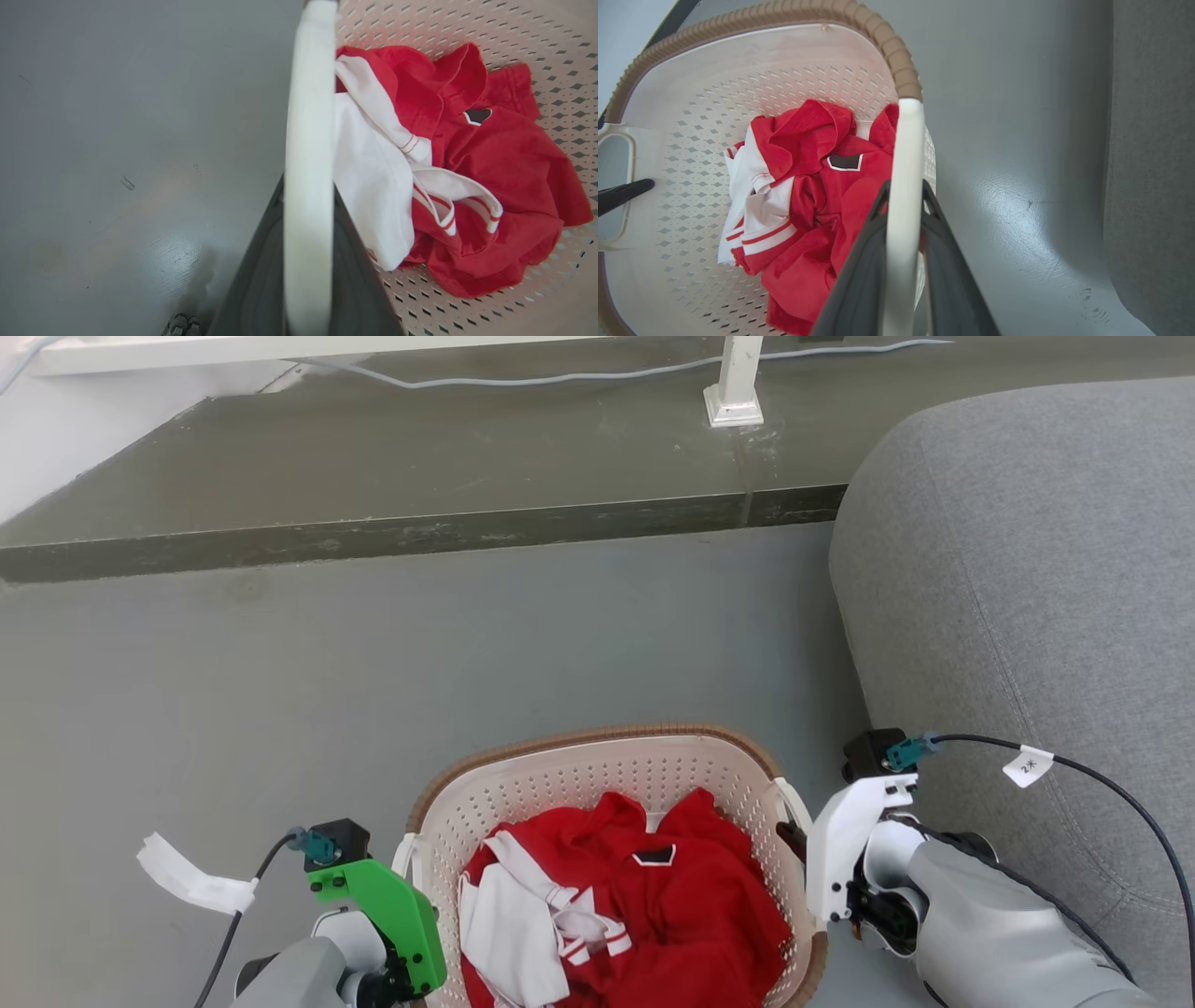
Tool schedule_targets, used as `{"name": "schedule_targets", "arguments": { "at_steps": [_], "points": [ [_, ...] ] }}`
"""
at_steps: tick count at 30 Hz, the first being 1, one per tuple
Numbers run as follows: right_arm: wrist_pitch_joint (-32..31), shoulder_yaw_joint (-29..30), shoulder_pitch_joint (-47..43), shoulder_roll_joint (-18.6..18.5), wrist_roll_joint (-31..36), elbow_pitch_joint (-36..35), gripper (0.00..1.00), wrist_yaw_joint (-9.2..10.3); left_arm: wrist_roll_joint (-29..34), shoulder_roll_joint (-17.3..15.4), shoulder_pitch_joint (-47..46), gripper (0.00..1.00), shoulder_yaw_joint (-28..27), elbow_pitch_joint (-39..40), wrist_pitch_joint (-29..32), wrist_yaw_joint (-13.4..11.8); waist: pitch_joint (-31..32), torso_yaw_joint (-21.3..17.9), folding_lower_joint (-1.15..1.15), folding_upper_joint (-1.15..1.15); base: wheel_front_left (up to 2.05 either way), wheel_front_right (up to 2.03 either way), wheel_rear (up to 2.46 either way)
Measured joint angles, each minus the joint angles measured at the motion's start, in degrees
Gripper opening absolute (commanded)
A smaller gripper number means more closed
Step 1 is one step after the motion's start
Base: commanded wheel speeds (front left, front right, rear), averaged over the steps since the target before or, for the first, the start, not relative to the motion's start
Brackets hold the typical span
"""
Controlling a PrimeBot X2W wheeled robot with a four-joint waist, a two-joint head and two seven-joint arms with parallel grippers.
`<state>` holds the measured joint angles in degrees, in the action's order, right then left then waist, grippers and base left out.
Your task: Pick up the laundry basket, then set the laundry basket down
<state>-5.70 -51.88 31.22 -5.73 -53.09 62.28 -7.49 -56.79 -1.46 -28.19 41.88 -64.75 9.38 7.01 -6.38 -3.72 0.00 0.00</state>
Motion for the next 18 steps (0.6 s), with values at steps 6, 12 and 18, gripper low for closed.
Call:
{"name": "schedule_targets", "arguments": {
  "at_steps": [6,12,18],
  "points": [
    [-0.2,-0.6,0.0,-0.3,-0.2,0.0,0.0,0.0,-0.1,0.0,0.0,0.0,0.5,0.0,0.0,0.0,0.1,0.0,0.0,0.0,0.0,0.0,0.0],
    [-0.2,-1.1,0.0,-0.5,-0.6,-0.2,0.0,0.0,-1.1,0.0,0.0,0.0,0.9,0.0,0.0,0.0,0.2,-0.1,0.0,0.0,0.0,0.0,0.0],
    [-0.2,-1.8,0.0,-0.7,-1.0,-0.4,0.0,0.0,-1.6,0.0,0.0,0.0,1.2,0.0,0.0,0.0,0.0,-0.3,0.0,0.0,0.0,0.0,0.0]
  ]
}}
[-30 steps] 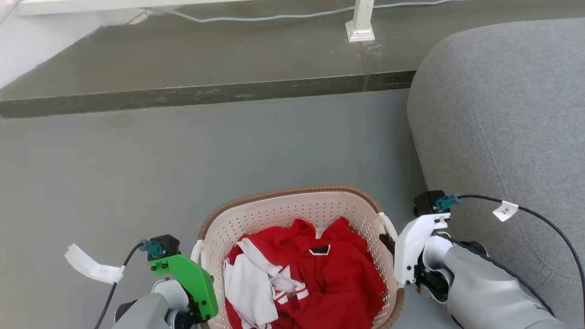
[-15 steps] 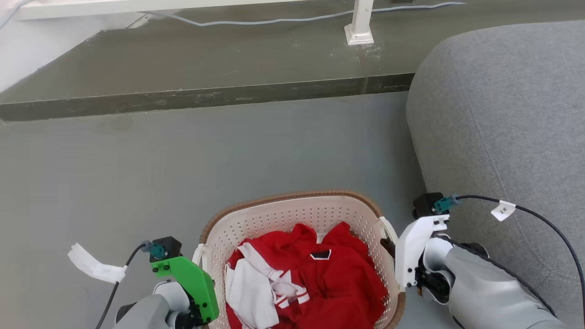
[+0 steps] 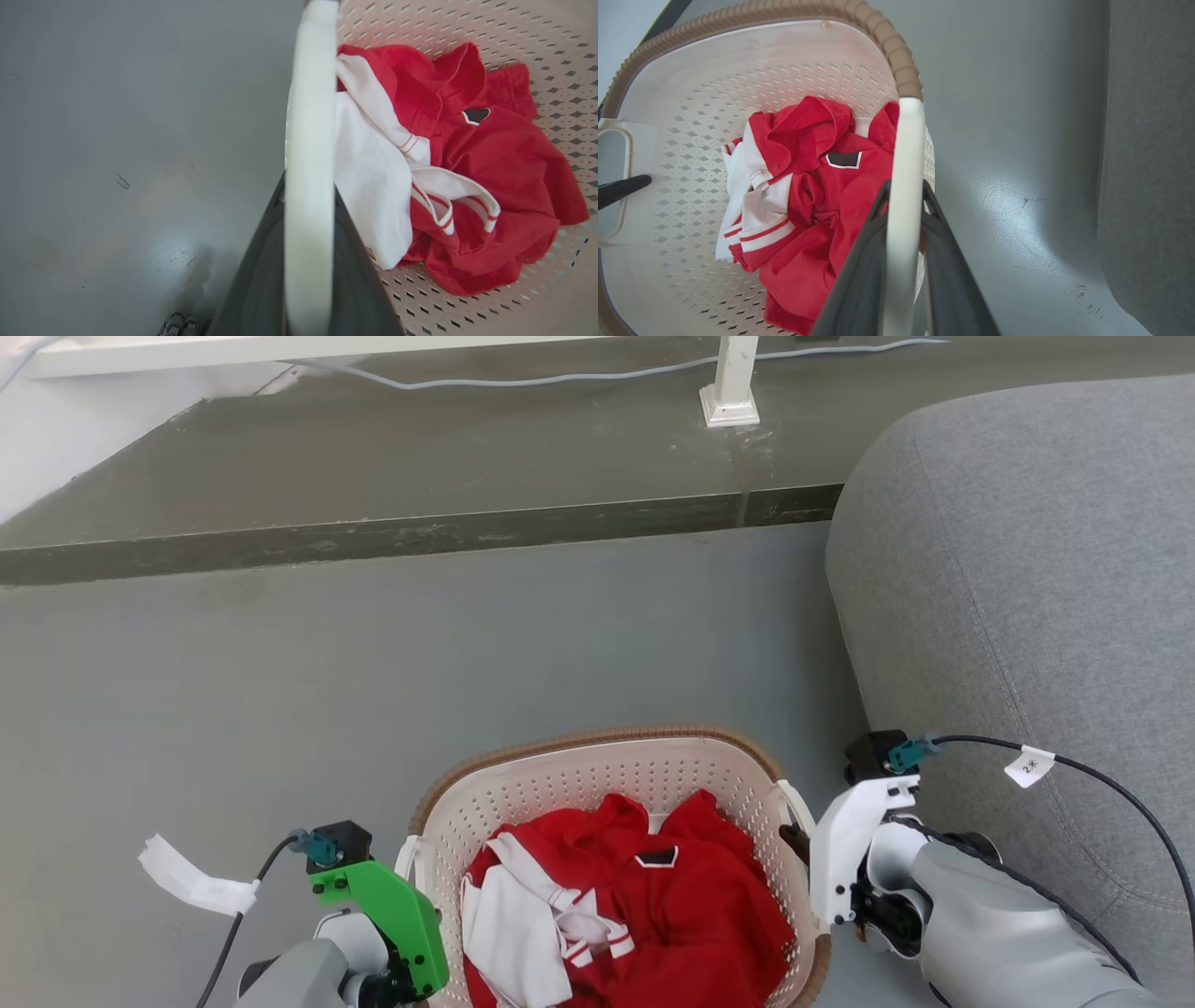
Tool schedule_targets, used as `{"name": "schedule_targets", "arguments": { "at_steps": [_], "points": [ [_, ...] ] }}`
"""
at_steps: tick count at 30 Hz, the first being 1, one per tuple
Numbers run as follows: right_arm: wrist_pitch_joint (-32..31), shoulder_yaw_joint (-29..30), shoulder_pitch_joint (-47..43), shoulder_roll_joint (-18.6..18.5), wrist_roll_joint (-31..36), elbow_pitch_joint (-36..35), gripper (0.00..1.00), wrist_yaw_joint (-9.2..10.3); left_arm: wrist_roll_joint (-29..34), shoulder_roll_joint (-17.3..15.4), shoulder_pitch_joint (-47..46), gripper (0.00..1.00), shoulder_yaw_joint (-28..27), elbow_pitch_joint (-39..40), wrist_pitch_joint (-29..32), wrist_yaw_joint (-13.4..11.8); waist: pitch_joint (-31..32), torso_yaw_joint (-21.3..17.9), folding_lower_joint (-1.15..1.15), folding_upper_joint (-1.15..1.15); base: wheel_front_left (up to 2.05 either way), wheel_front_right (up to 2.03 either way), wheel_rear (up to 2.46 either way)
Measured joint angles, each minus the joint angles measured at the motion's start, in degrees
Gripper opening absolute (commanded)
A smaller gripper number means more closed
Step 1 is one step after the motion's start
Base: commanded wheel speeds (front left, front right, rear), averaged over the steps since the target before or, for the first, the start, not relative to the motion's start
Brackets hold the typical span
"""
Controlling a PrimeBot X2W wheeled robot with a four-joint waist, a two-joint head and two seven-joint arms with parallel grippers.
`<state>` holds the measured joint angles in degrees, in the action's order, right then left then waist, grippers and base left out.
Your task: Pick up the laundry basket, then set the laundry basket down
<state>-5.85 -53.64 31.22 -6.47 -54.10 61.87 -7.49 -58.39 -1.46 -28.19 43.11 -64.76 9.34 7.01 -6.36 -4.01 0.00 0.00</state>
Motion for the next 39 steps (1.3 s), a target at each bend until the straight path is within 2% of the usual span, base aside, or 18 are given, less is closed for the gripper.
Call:
{"name": "schedule_targets", "arguments": {
  "at_steps": [14,39],
  "points": [
    [0.1,-0.9,1.7,-0.9,-0.9,-1.3,0.0,0.0,-0.4,0.0,-1.3,0.0,0.2,0.0,-1.6,0.0,-3.7,-0.2,0.0,0.0,0.0,0.0,0.0],
    [4.9,-1.2,9.7,-4.0,-1.4,-4.1,0.0,0.0,1.8,-0.2,-11.8,0.0,1.6,1.2,-8.4,-0.2,-19.9,-0.5,0.01,0.0,0.0,0.0,0.0]
  ]
}}
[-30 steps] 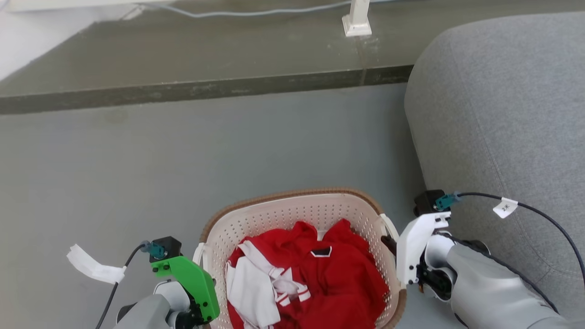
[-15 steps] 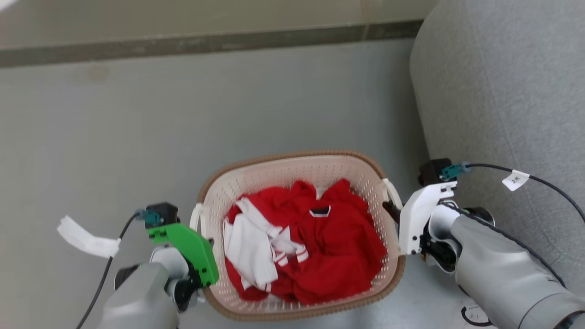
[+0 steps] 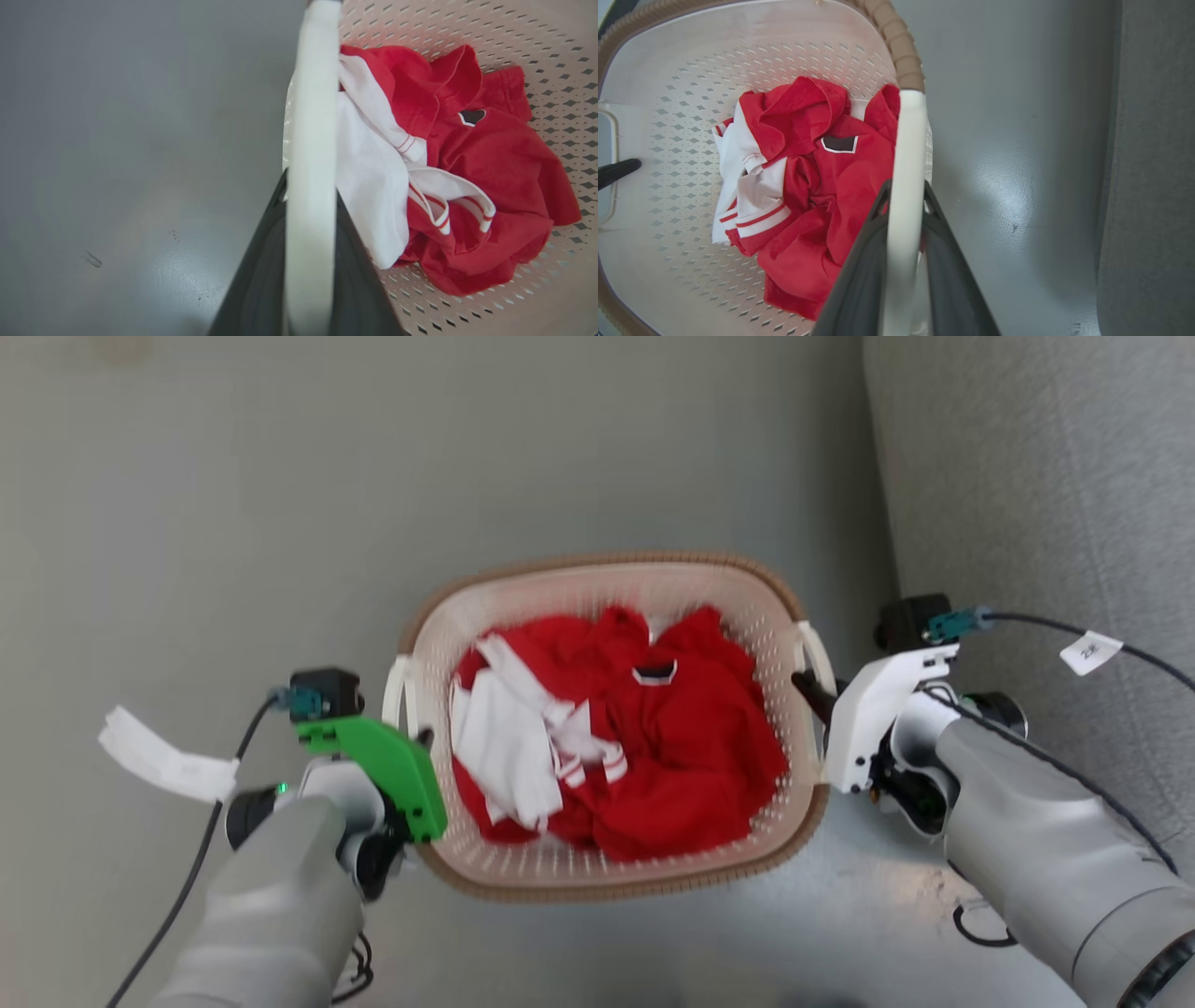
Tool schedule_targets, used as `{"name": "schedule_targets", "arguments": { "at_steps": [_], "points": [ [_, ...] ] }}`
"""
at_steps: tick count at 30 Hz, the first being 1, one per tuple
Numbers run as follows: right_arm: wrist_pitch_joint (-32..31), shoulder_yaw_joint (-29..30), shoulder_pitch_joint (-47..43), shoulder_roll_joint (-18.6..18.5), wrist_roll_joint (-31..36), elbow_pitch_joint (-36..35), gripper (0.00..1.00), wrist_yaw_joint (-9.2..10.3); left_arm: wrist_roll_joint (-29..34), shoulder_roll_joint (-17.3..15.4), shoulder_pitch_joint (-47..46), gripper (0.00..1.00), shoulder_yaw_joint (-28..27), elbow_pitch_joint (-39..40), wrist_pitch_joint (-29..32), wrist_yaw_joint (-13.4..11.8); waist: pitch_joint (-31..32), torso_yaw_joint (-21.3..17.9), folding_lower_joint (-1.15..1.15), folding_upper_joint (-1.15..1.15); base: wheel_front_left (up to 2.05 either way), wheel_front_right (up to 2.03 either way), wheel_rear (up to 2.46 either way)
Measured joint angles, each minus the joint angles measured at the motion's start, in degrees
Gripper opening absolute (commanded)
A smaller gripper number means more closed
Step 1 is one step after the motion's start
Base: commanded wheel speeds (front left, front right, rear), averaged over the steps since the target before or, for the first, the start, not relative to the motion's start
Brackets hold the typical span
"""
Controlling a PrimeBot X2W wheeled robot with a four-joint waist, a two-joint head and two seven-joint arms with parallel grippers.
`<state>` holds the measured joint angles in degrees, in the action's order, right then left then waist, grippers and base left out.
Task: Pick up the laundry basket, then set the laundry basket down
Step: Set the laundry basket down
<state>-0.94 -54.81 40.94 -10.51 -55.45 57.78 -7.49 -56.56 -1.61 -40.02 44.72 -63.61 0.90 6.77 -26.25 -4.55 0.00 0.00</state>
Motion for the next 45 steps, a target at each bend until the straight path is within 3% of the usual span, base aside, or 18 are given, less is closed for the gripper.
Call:
{"name": "schedule_targets", "arguments": {
  "at_steps": [28,45],
  "points": [
    [8.9,0.1,9.9,-2.1,-0.5,-2.0,0.0,0.0,1.4,-0.1,-12.1,0.0,1.1,1.2,-9.4,-2.4,-21.5,0.4,0.01,0.0,0.0,0.0,0.0],
    [11.1,-1.5,10.7,-1.8,-1.6,-1.5,0.0,0.0,1.4,-0.1,-13.3,0.0,2.5,-0.4,-11.6,-2.7,-26.2,-0.1,0.0,0.0,0.0,0.0,0.0]
  ]
}}
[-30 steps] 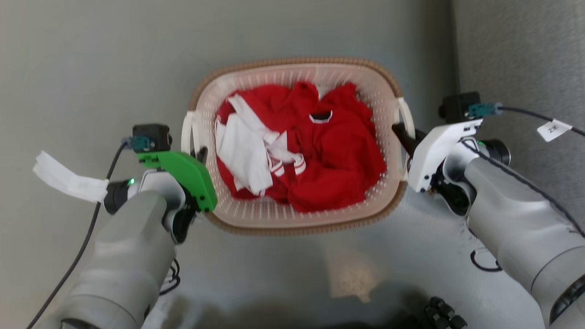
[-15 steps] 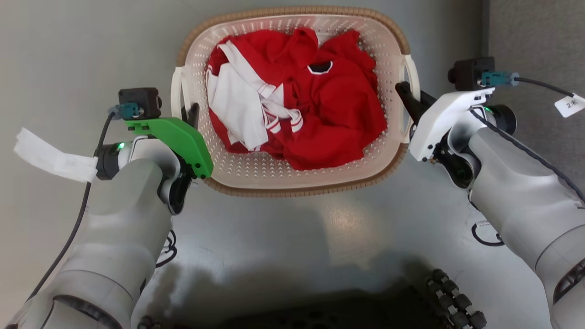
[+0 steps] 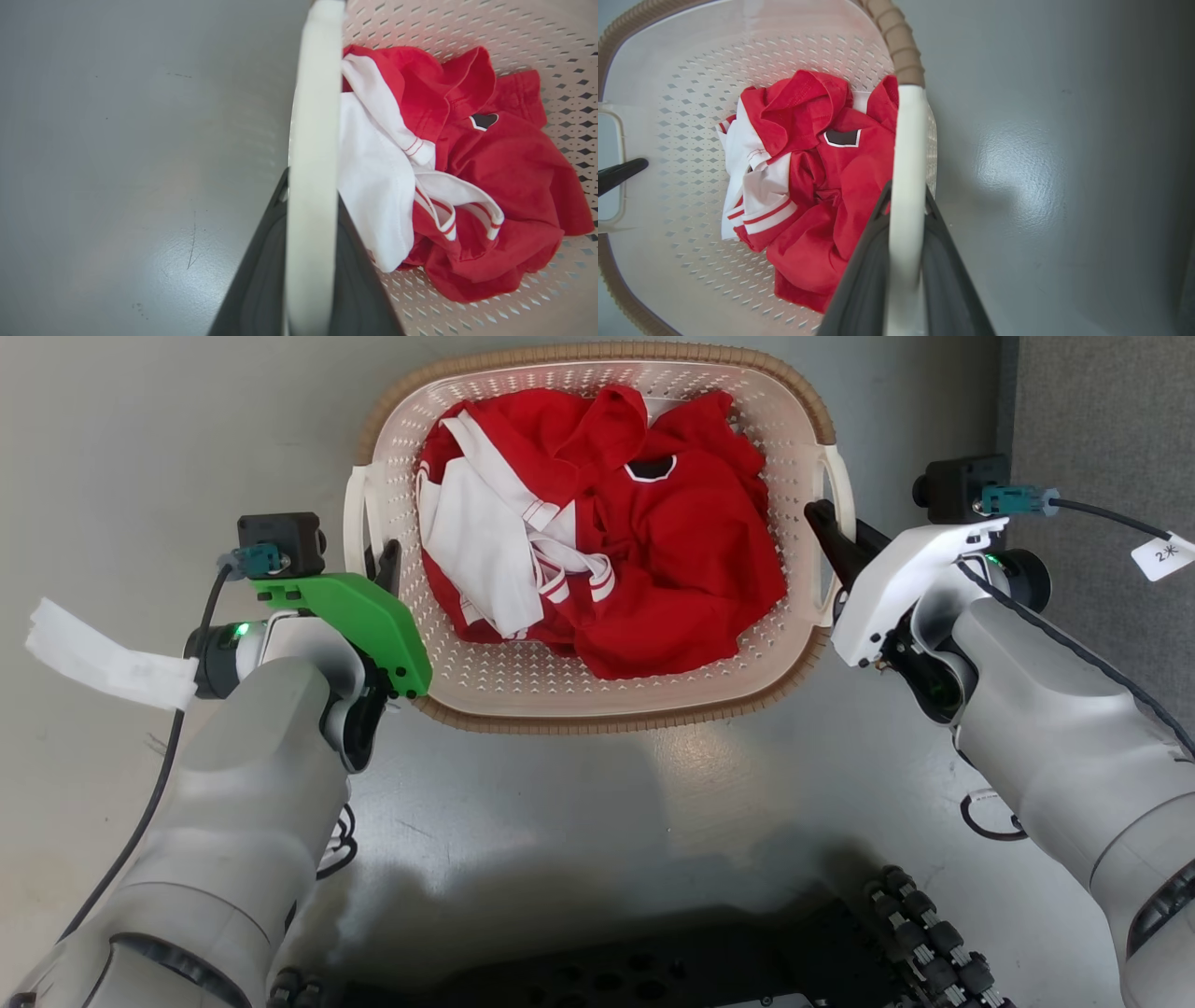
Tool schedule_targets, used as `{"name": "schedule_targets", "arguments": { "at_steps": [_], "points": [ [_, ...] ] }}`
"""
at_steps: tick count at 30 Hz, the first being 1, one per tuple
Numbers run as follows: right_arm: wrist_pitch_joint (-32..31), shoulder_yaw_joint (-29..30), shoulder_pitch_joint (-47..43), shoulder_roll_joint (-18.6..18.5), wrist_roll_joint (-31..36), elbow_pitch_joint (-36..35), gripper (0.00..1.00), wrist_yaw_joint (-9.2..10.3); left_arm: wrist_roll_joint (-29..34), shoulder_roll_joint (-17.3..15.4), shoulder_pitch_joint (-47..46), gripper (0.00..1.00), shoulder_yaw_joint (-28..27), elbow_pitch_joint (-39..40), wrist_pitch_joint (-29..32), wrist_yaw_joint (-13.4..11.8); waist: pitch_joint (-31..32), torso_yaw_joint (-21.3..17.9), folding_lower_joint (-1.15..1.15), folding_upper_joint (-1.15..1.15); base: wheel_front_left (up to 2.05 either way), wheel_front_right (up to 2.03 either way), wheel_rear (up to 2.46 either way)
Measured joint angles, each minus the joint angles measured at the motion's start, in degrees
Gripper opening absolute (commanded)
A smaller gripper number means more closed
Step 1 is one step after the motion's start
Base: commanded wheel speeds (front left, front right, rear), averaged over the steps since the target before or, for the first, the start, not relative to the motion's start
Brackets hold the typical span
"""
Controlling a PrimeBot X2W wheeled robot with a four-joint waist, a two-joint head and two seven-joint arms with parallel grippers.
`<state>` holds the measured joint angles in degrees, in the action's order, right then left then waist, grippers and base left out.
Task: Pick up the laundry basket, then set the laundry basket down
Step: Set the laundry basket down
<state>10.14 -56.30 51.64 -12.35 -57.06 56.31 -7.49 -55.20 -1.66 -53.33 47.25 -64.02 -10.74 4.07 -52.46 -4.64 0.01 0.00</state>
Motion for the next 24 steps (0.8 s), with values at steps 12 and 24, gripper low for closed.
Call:
{"name": "schedule_targets", "arguments": {
  "at_steps": [12,24],
  "points": [
    [0.9,-0.5,0.8,0.5,-1.0,1.6,1.0,0.0,-0.2,0.0,-0.4,1.0,0.7,-1.4,-0.2,0.0,0.2,-0.2,0.0,0.0,0.0,0.0,0.0],
    [2.4,-0.3,0.8,1.4,-3.1,2.9,1.0,0.0,-0.5,0.0,-0.4,1.0,1.0,-3.3,-2.0,0.5,3.2,-0.6,0.0,0.0,0.0,0.0,0.0]
  ]
}}
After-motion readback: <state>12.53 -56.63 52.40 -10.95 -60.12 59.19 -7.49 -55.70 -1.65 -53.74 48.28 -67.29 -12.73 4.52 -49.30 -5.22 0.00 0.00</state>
